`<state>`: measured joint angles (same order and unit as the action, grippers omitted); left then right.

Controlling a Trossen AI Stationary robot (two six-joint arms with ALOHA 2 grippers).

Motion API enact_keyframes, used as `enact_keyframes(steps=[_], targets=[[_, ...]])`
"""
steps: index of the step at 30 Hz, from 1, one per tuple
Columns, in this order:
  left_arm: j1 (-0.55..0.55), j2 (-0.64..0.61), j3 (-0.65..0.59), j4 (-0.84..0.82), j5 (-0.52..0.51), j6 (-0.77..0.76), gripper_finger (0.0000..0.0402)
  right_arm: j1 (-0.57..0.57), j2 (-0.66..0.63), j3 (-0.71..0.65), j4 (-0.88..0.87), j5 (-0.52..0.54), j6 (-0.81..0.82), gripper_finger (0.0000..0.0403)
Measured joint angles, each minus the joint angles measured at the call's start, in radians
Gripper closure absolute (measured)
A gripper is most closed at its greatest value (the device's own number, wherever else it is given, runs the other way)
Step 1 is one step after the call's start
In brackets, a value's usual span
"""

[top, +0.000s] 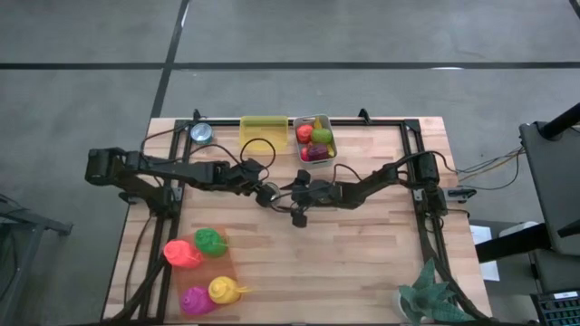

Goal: Pick & Place Food Item
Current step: Put the blue and pink tuna can into the yellow bin

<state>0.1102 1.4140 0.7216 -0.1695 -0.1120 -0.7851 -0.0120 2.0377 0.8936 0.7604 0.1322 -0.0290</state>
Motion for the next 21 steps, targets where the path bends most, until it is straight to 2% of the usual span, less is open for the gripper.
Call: enact_keyframes(steps=[10,21], targets=[[0.001,-0.034,-0.002,-0.138,-0.057,-0.023,0.0048,0.000,0.000,0.000,-0.001,0.000,0.000,0.0097],[0.001,-0.009,-0.024,-0.072,-0.079,-0.071,0.0048,0.000,0.000,0.000,-0.001,0.000,-0.003,0.0097]])
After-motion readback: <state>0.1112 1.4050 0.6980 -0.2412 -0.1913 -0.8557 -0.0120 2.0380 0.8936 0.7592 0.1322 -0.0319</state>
